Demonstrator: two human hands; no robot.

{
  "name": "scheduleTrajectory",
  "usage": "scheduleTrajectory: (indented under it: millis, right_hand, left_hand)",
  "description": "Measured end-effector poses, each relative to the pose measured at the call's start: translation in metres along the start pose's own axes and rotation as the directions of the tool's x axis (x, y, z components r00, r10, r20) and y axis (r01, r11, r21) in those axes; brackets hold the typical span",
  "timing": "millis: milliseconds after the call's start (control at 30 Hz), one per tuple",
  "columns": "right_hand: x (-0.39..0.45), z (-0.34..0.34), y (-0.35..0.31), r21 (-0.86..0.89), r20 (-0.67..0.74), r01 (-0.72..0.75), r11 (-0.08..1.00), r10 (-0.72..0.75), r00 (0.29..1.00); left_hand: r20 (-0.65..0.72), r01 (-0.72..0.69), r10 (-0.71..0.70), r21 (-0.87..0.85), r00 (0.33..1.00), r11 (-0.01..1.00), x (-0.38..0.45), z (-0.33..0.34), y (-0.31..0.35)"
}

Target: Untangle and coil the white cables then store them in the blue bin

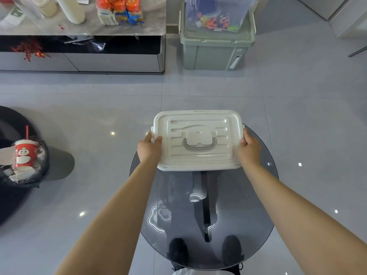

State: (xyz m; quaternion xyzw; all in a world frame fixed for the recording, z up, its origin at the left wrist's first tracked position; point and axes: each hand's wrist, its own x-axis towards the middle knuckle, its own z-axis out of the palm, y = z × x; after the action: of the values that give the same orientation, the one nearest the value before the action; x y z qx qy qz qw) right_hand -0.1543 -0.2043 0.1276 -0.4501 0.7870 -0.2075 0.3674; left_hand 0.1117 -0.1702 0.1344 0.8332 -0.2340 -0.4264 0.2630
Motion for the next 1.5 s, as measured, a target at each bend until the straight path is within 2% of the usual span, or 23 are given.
scheduleTrajectory:
  millis: [200, 300, 367, 433, 500, 667, 733, 800, 900, 1000, 1067, 1233, 1367, 1500]
  right_hand:
    - [0.019, -0.010, -0.003, 0.059, -0.016, -0.059, 0.997, 0.060, 0.998]
    - [0.022, -0.017, -0.007, 0.066, 0.002, -0.152, 0.986, 0.152, 0.988]
    - [0.024, -0.021, -0.014, 0.073, 0.109, -0.277, 0.958, 0.268, 0.957]
    - [0.025, -0.022, -0.018, 0.093, 0.238, -0.387, 0.917, 0.357, 0.903]
    - [0.028, -0.024, -0.018, 0.124, 0.318, -0.437, 0.891, 0.382, 0.868]
    - [0.034, -0.027, -0.012, 0.167, 0.378, -0.457, 0.874, 0.371, 0.848]
    - [0.035, -0.028, -0.011, 0.182, 0.403, -0.474, 0.861, 0.375, 0.835]
    - [0.039, -0.031, -0.012, 0.126, 0.382, -0.449, 0.885, 0.375, 0.845]
    - [0.039, -0.030, -0.013, -0.013, 0.295, -0.343, 0.939, 0.332, 0.896]
    - [0.032, -0.019, -0.017, -0.125, 0.145, -0.216, 0.968, 0.233, 0.962]
    - [0.028, -0.013, -0.017, -0.190, 0.060, -0.194, 0.962, 0.209, 0.976]
    - [0.027, -0.005, -0.018, -0.304, -0.012, -0.148, 0.941, 0.152, 0.988]
    - [0.022, -0.002, -0.018, -0.338, 0.029, -0.127, 0.933, 0.145, 0.989]
    - [0.010, -0.011, -0.023, -0.373, 0.158, -0.119, 0.920, 0.189, 0.969]
  left_hand:
    - [0.044, 0.021, -0.021, -0.005, 0.999, 1.000, 0.015, 0.000, 0.004]
    - [0.075, 0.182, -0.174, -0.107, 0.982, 0.978, 0.018, -0.005, 0.005]
    - [0.167, 0.313, -0.289, -0.149, 0.943, 0.938, 0.022, -0.007, 0.004]
    - [0.282, 0.373, -0.310, -0.207, 0.908, 0.904, 0.023, -0.010, 0.002]
    - [0.364, 0.400, -0.300, -0.240, 0.882, 0.885, 0.027, -0.009, 0.001]
    - [0.347, 0.382, -0.303, -0.187, 0.888, 0.905, 0.027, -0.016, 0.002]
    - [0.291, 0.355, -0.293, -0.190, 0.911, 0.916, 0.027, -0.016, 0.003]
    - [0.174, 0.274, -0.250, -0.130, 0.953, 0.953, 0.025, -0.012, 0.008]
    - [0.014, 0.164, -0.165, 0.053, 0.986, 0.985, 0.016, -0.006, 0.016]
    - [-0.039, 0.135, -0.131, 0.115, 0.991, 0.984, 0.011, -0.003, 0.014]
    - [-0.057, 0.121, -0.113, 0.152, 0.992, 0.981, 0.010, -0.001, 0.015]
    - [-0.142, 0.097, -0.063, 0.247, 0.988, 0.964, 0.009, 0.010, 0.014]
    - [-0.109, 0.079, -0.050, 0.280, 0.993, 0.957, 0.008, 0.009, 0.014]
    - [-0.025, 0.003, 0.007, 0.400, 1.000, 0.916, -0.008, 0.009, 0.019]
